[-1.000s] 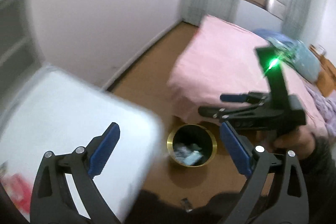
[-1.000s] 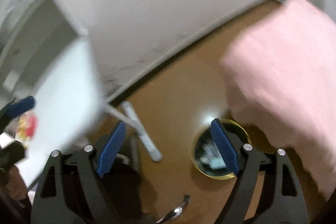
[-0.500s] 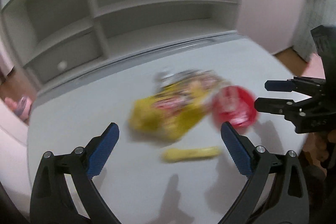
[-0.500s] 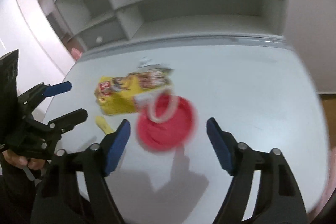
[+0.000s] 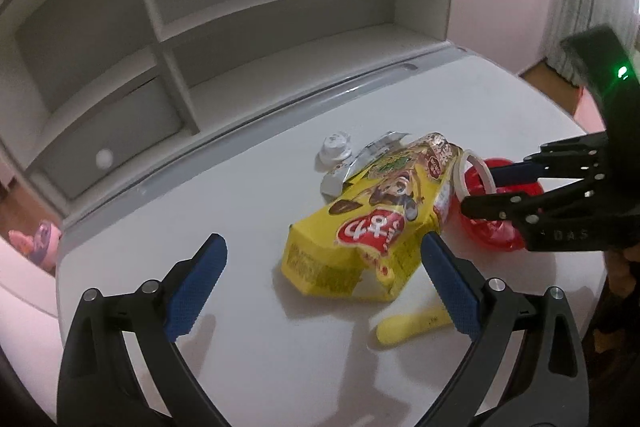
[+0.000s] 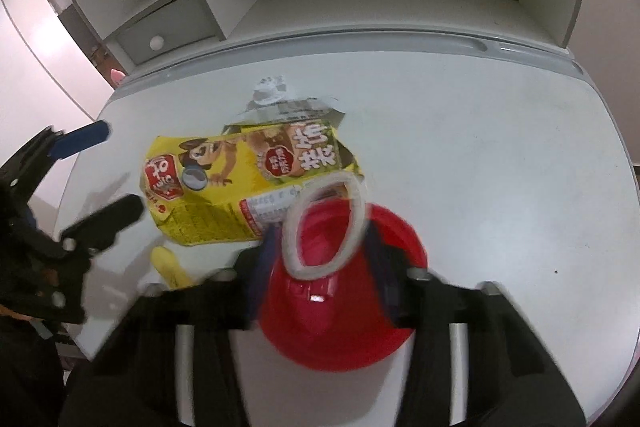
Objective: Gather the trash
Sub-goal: 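Grasp the white ring with the right tool while the left grasps the yellow snack bag, then carry the snack bag and ring over the bin and release both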
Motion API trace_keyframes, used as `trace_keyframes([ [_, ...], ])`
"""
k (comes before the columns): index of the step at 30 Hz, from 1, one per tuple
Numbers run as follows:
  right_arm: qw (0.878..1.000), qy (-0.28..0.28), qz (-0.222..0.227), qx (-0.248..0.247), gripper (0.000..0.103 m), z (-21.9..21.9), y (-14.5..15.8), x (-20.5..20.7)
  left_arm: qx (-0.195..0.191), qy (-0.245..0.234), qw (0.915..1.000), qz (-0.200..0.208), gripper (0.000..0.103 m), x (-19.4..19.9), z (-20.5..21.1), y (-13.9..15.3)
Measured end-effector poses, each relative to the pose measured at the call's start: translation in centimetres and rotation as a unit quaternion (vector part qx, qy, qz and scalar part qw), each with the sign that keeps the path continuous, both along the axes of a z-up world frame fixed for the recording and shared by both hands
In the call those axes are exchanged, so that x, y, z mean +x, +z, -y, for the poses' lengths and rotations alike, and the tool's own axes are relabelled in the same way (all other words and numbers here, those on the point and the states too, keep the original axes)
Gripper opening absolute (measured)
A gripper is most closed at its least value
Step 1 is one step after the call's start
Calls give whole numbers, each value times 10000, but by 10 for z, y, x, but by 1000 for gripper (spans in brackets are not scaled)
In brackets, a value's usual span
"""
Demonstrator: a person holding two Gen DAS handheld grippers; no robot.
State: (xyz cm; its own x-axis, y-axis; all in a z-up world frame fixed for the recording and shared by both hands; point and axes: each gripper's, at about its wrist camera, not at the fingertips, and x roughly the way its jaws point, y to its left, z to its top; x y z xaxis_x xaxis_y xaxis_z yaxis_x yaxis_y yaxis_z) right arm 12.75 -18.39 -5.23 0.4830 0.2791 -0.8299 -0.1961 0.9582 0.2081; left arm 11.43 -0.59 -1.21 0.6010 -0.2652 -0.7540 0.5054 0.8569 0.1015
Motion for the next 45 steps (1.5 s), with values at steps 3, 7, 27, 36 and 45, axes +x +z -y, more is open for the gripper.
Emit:
trace_keyframes([
  [3,9999,36,131,55,39,0,8,-5,80,-239,9996,-135,95,7,8,-6],
  [7,9996,39,249,154,39,13,22,-17,288,-719,9965,-303,95,16,26,-14],
  [27,9973,-322,471,463,39,76,37,-56,42,-817,9947,-629,42,15,38,3],
  [36,9876,-1262,715,608,39,170,43,-103,-373,-1018,9934,-380,43,-21,118,44],
  [45,9423,-3242,701,450,40,342,12,-243,-736,-2612,9600,-690,43,-116,316,18],
])
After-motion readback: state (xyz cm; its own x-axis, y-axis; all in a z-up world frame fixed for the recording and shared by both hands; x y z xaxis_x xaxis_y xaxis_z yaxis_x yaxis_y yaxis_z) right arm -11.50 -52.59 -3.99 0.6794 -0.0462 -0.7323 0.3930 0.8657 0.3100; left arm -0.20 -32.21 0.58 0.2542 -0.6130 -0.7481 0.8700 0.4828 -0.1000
